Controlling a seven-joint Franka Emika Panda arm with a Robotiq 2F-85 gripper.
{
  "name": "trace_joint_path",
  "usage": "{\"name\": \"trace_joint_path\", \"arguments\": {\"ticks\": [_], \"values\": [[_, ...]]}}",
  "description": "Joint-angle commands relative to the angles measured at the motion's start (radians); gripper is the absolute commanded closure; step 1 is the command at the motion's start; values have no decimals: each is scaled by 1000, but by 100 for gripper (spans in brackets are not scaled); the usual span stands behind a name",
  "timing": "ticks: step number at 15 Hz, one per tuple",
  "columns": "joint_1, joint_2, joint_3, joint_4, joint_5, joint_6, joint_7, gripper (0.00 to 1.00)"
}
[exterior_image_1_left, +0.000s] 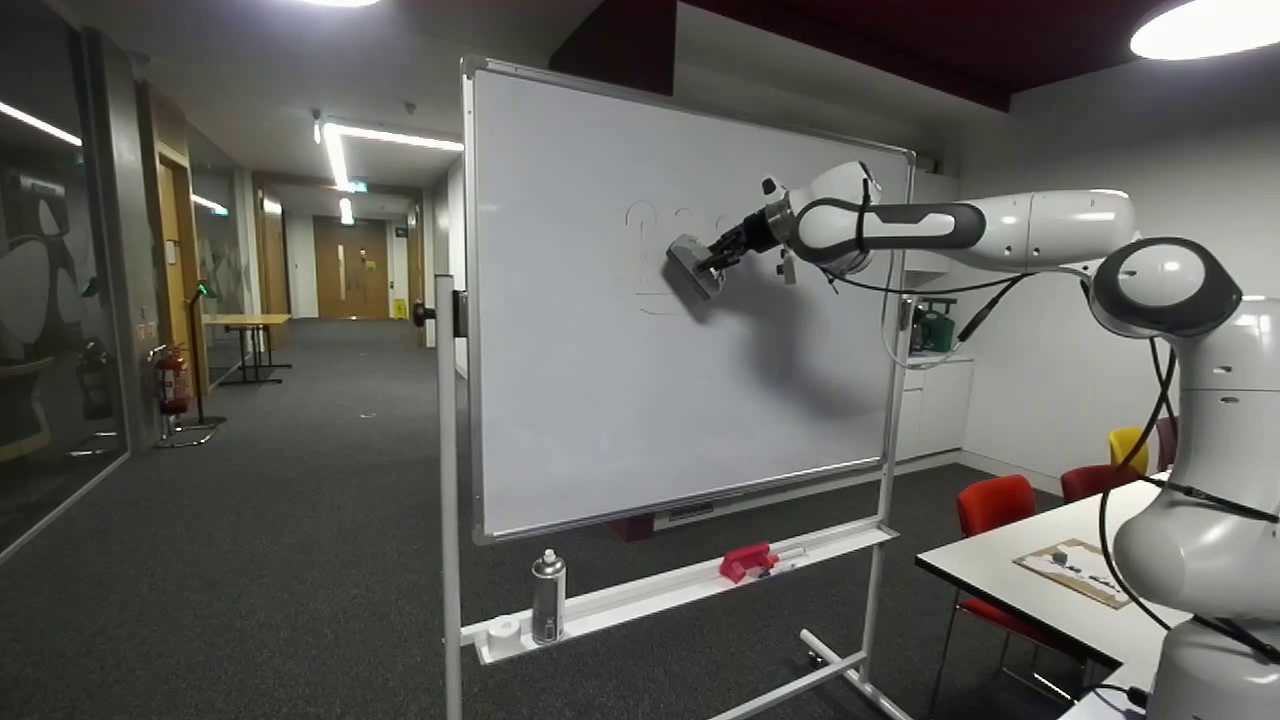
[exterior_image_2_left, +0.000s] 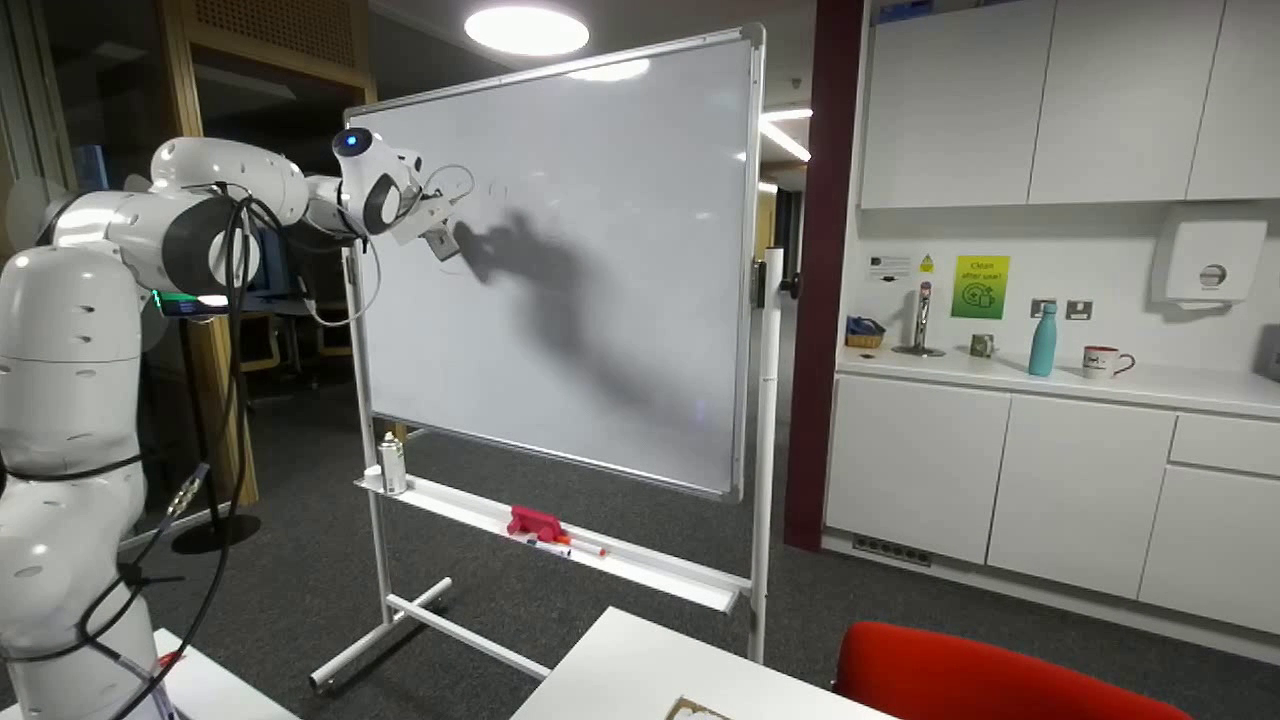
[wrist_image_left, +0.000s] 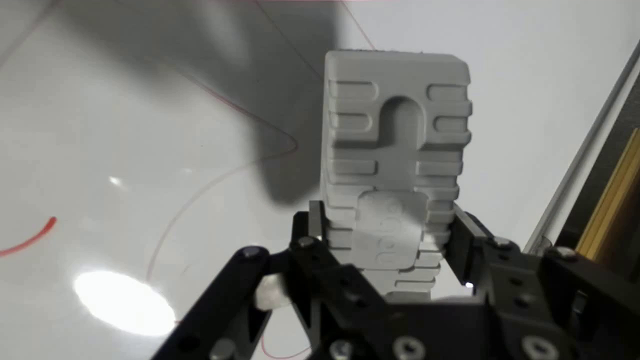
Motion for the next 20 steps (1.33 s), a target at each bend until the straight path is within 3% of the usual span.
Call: {"name": "trace_joint_path", "arguments": {"ticks": [1, 10, 18, 19, 20], "values": [[32, 25, 3, 50, -49, -40, -53, 66], [149, 89, -87, 190, -291, -78, 1, 66], [306, 199, -190, 352, -456, -149, 29, 66], [430, 177, -348, 371, -359, -139, -30, 66], [470, 186, -390, 391, -358, -141, -32, 66]]}}
